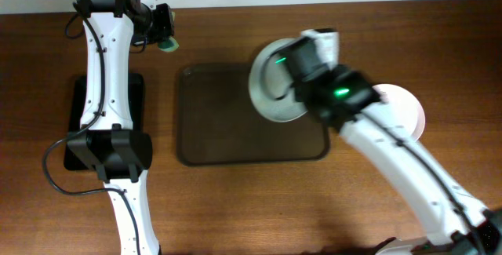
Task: Clean dirty plates on tray and stack at the side
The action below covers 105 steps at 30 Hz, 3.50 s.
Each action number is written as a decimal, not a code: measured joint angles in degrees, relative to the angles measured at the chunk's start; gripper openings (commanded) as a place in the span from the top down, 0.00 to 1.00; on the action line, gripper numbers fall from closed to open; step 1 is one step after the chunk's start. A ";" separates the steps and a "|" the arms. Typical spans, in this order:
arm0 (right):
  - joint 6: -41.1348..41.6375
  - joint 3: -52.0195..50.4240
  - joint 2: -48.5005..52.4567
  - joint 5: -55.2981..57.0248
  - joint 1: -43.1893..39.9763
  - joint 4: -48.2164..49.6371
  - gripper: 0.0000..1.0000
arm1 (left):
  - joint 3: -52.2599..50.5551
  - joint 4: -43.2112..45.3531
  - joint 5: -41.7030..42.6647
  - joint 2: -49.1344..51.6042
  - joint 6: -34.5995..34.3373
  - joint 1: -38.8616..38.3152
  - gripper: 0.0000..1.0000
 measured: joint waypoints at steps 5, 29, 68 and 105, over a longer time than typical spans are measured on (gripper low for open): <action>0.61 0.02 -1.60 -12.37 -18.99 -3.56 0.96 | 0.00 -0.02 0.02 0.00 0.00 0.00 0.99; 1.46 -29.90 2.38 -24.02 -52.30 16.65 0.30 | 0.00 -1.75 0.02 0.00 0.02 0.00 0.99; 18.32 -14.05 23.96 -23.17 -14.53 28.30 0.87 | 0.00 -1.36 0.02 0.26 0.00 0.00 0.99; -11.39 -5.40 29.42 -29.38 -8.04 24.87 0.52 | 0.00 -1.60 -0.46 0.26 0.00 -2.03 0.99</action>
